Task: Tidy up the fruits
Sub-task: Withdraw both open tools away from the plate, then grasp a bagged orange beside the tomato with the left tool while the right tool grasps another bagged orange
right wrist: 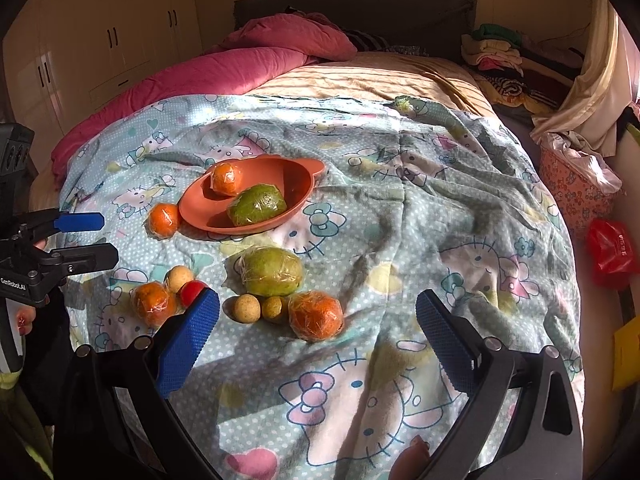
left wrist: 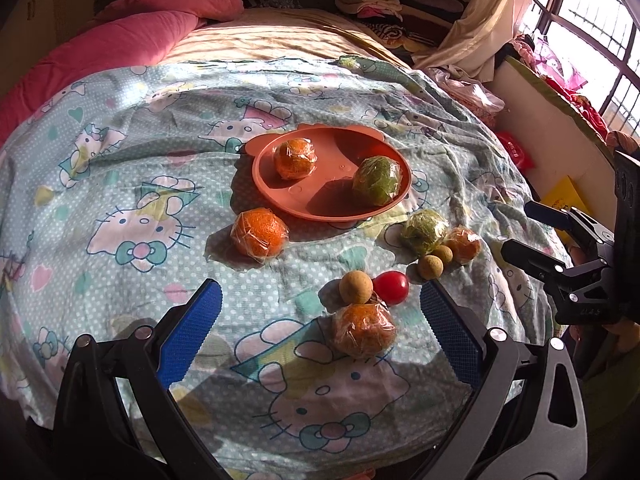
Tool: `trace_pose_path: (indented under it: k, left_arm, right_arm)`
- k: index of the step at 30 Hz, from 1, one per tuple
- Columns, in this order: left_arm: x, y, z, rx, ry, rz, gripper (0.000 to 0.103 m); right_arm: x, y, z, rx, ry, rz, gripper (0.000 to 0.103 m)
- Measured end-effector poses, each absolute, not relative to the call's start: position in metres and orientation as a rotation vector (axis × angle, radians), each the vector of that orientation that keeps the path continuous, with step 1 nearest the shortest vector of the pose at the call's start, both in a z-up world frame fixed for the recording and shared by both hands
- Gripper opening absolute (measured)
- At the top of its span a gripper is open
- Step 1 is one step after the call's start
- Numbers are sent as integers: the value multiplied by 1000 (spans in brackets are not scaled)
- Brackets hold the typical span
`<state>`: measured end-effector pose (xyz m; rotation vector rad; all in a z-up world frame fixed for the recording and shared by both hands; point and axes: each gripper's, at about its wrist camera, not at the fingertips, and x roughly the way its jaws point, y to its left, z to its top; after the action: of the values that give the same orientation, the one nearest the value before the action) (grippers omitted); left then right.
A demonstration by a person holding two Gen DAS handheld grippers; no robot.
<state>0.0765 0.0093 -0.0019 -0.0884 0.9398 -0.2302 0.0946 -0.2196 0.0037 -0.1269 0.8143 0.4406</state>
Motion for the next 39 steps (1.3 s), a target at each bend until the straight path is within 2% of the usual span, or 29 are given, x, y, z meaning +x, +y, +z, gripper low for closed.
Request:
trace_pose_path:
  k: [27,30,32,34,39]
  left_arm:
    - [66,-15,-50,-51,1071,-262,93]
    - [67,-15,-51,-56,1071,-268,90]
    - [68,-16,-51,-56,1071,-274,85]
    - [68,-16,-51,-55,1068,-280,80]
    - [70,-18,-50,-59,1064,-290,75]
  right_arm:
    - [102,-227,-32,-218,873,388,98]
    - [105,-227,-35,-222,873,387,97]
    - [106,-225,-35,-237,871,389,94]
    - [106,-222,-36,-258,870,402,80]
    - [107,-215,-38,-292,870,431,70]
